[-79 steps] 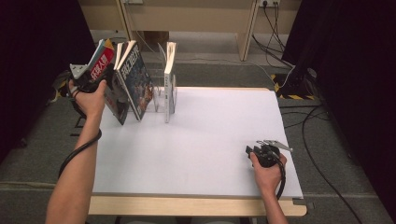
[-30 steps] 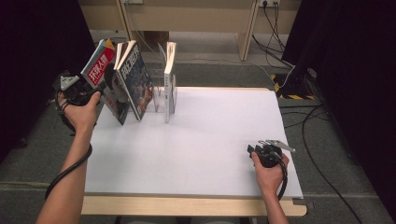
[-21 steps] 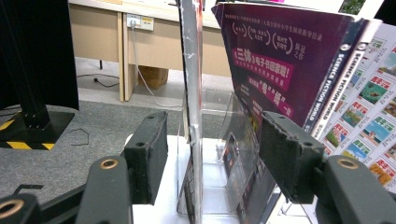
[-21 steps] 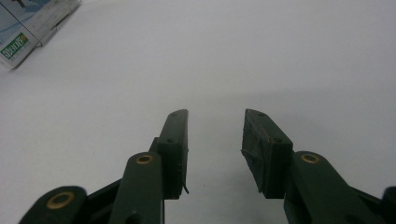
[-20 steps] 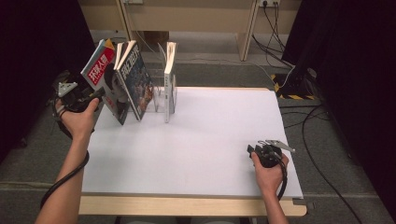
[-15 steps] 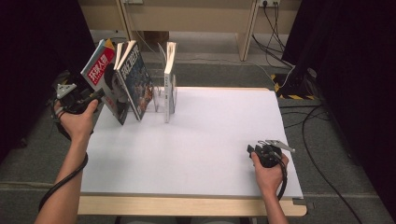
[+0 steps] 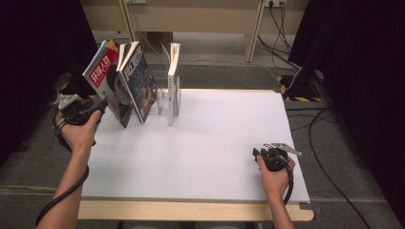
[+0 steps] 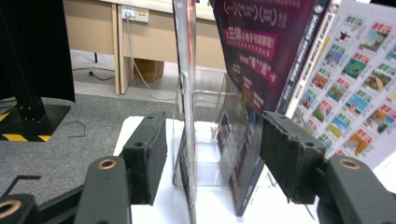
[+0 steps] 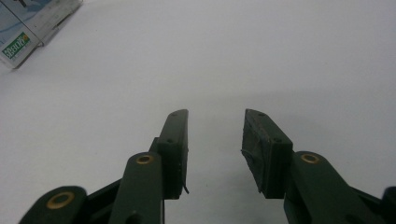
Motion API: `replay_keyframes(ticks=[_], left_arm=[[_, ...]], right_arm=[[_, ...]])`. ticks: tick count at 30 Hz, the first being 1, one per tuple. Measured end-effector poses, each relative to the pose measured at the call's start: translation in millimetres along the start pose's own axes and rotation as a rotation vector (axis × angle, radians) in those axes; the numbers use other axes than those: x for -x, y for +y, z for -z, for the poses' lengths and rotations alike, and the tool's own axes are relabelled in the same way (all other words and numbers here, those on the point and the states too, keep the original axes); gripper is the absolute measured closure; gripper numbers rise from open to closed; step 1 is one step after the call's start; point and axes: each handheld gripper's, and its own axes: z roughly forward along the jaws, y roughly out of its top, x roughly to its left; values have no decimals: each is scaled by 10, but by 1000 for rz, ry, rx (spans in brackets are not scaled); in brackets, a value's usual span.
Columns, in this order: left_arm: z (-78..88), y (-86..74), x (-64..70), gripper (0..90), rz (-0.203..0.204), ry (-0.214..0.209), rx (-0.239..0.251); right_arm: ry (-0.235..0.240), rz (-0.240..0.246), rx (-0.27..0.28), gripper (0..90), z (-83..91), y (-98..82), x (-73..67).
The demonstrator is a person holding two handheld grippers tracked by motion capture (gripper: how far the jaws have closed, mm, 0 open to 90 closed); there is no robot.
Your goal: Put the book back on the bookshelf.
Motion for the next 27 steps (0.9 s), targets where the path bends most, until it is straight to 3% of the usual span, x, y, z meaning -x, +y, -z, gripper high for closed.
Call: replay_keyframes(ticks=[27], left_arm=[[359,-446,15,404,11,-57,-70]], right_arm=[[0,1,-4,613,-3,-5,-20]])
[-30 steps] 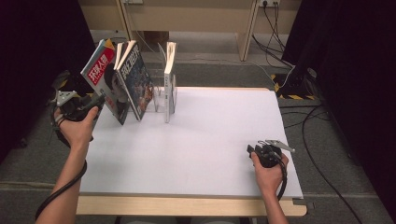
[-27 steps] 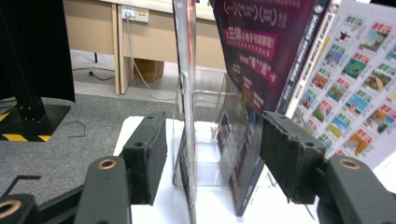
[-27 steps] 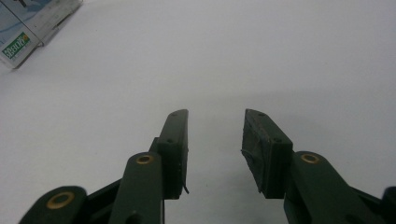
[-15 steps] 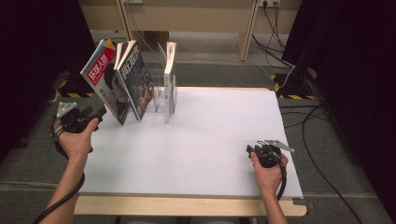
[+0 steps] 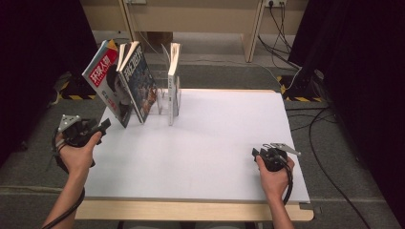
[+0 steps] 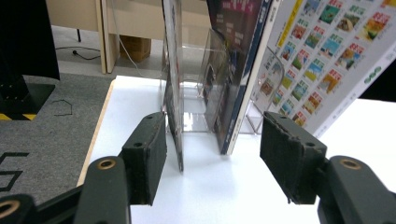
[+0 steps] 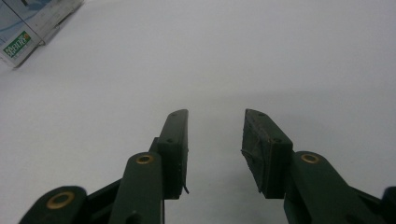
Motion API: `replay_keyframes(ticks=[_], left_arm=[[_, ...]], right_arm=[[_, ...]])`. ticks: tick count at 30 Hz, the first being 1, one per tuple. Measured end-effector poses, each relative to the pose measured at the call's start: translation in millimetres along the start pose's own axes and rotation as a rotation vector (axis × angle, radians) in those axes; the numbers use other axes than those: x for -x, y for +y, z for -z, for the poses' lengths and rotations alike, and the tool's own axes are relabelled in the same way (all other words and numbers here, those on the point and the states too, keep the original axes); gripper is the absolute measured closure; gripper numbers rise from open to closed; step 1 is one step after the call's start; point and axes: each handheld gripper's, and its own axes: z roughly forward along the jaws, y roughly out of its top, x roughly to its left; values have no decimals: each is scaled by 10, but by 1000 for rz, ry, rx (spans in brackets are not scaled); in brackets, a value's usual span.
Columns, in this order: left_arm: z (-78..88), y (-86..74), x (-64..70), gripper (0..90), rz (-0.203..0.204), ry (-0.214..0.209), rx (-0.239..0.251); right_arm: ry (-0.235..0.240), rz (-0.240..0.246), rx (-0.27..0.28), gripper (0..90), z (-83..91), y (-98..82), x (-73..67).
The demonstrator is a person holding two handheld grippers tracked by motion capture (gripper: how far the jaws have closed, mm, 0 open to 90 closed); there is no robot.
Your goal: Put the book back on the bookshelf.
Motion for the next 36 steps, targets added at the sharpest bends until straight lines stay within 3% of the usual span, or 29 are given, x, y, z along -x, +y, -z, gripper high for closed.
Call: replay_keyframes(ticks=[9,24,28,36], left_arm=[[94,-227,-73,401,15,3,-33],[158,-733,-183,393,35,-2,-120],[170,-823,-224,394,68,-4,-115],[215,-928,-228,394,66,-11,-122]], right_arm=[[1,-1,-3,612,0,-3,-3],[1,2,-4,612,-8,-9,-20],[1,-2,-7,612,-9,-12,-22],[5,15,-7,609,-19,-13,-31]])
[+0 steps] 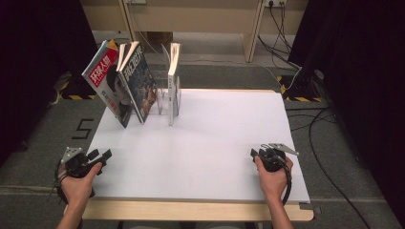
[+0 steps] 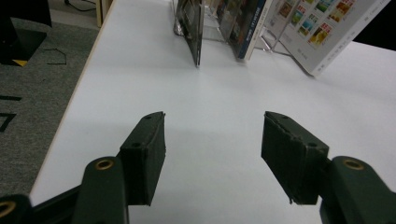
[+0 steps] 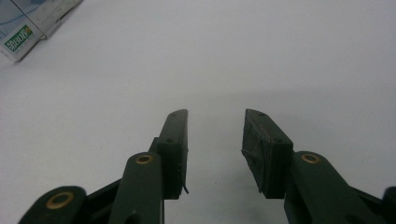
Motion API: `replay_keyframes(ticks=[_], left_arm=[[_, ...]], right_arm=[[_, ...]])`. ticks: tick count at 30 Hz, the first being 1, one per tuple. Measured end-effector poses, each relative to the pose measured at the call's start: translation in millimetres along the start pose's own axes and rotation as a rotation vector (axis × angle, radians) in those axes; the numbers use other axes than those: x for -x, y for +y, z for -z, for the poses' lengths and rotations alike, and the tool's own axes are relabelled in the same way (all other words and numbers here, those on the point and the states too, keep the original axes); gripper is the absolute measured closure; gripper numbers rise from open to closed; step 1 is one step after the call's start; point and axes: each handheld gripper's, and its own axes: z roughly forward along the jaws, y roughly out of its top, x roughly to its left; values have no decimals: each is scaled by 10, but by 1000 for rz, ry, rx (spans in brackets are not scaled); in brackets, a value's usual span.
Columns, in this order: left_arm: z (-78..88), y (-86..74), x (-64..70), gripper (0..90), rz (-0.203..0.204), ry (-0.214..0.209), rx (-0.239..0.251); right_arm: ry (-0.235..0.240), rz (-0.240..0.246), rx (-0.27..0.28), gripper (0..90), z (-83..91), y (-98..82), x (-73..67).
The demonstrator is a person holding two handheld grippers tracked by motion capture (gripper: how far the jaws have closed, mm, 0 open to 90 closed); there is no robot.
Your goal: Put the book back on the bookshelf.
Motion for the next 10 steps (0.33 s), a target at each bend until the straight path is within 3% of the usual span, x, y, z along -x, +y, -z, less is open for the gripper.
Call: replay_keyframes(ticks=[7,10], left_arm=[[13,-46,-3,394,0,-7,2],[10,-56,-20,395,3,-4,5]], right_arm=[[-3,-13,7,589,10,-1,-9],[-9,7,12,578,4,-1,-1]])
